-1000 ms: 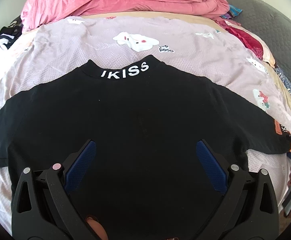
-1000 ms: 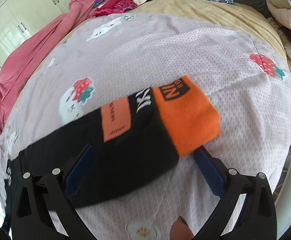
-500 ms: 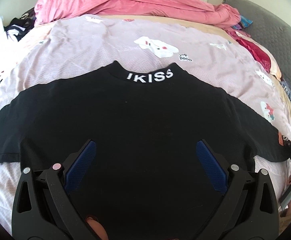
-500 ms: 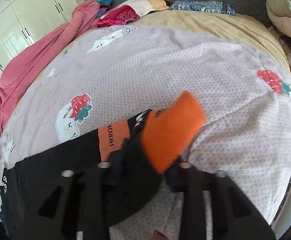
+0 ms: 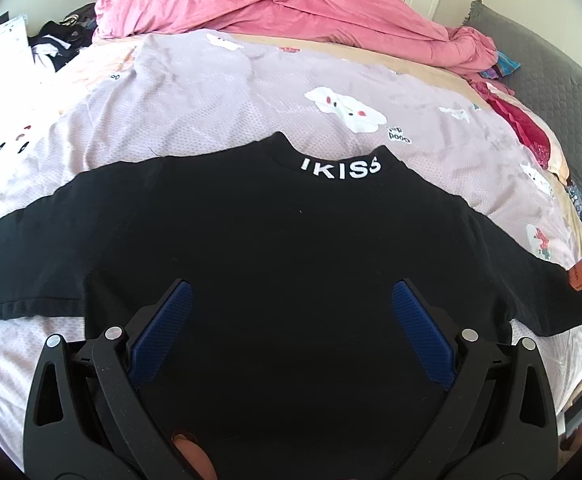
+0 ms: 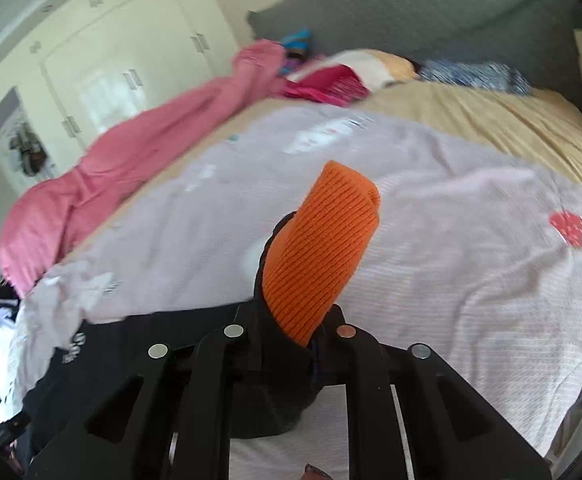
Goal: Fold small clothes
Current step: 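Lift the cuff with the right tool and fold the sleeve across the shirt body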
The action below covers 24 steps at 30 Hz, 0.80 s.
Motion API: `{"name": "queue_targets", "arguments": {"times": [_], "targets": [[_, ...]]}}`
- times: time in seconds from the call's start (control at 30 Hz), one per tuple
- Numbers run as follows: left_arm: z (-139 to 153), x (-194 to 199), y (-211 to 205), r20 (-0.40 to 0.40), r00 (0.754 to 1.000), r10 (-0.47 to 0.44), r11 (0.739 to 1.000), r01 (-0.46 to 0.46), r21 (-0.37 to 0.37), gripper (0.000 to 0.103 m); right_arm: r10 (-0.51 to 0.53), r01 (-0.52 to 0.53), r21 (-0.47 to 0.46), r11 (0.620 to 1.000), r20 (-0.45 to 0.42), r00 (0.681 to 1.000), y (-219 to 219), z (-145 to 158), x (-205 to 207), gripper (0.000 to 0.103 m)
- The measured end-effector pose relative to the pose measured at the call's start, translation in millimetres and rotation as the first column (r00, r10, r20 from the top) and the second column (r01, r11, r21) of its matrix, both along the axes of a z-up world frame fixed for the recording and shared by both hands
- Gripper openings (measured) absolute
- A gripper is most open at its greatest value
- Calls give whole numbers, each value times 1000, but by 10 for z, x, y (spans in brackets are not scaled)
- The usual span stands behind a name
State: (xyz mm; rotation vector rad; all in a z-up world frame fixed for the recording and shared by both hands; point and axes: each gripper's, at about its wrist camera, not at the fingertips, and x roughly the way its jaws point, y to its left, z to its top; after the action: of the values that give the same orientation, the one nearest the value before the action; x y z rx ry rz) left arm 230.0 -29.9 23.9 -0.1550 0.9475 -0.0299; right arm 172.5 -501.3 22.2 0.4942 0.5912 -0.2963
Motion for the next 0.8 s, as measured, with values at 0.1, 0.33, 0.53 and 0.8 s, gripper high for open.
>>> {"name": "queue_targets", "arguments": {"times": [0.1,0.33,0.53,0.8], "targets": [[29,-12,56,-2,1000,2,1000,-2,-16,94,47,-47,-17,999,40,998,241,189,12,12],[62,-36,167,-22,1000,-17,999,16,-48,94,137,-136,-21,991,88,987,739,502,84,12],[76,-33,336,-44,999,-16,993,10,-120,94,216,-212,-54,976,97,971,1203,673,184,12],[48,-18,586,-65,998,7,982,-19,-187,94,314,-309,-66,949,92,945,1852,717,385,12]]}}
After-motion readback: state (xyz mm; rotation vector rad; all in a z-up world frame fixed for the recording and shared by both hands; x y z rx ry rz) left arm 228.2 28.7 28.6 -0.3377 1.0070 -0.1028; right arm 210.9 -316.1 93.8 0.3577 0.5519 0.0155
